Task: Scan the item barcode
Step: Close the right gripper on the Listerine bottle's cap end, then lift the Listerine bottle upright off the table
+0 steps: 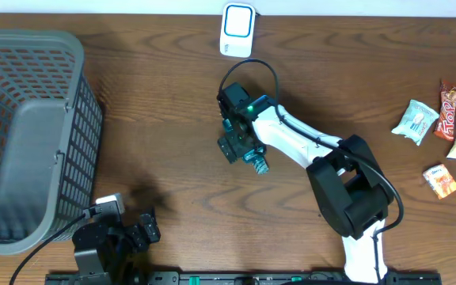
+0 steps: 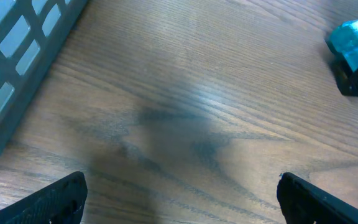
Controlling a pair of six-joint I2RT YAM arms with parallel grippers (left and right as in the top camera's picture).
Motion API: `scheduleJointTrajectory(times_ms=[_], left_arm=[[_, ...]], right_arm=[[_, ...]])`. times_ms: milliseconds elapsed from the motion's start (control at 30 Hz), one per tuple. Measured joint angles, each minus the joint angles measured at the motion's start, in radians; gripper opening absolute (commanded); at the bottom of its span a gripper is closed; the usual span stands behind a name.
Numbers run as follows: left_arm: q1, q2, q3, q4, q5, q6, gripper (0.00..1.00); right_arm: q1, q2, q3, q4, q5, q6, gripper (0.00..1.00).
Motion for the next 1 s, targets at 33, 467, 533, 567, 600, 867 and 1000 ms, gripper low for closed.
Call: scheduleJointTrajectory(times_ms=[33,467,533,567,600,867,1000], left_arm=[[0.000,0.000,0.000,0.000,0.000,0.000,0.98],[0.000,0.000,0.000,0.000,0.000,0.000,0.98],[0.000,0.000,0.000,0.000,0.000,0.000,0.98],[0.000,0.000,0.000,0.000,0.000,0.000,0.98],[0.000,0.000,0.000,0.000,0.000,0.000,0.98],[0.000,0.000,0.000,0.000,0.000,0.000,0.98],[0.000,0.000,0.000,0.000,0.000,0.000,0.98]], right_arm=[[0.005,0.000,0.002,0.008,0.018,-0.002,0.99],[0.060,0.012,0.026,0.021,0.306,-0.010,0.33],[0.060,0.018,0.029,0.016,0.343,-0.014,0.29],[0.060,0.018,0.033,0.013,0.348,-0.014,0.25],[0.058,0.017,0.035,0.010,0.350,-0.013,0.22],[0.028,0.018,0.082,-0.067,0.256,-0.018,0.11],[-0.006,0.024,0.135,-0.180,0.134,-0.026,0.13]])
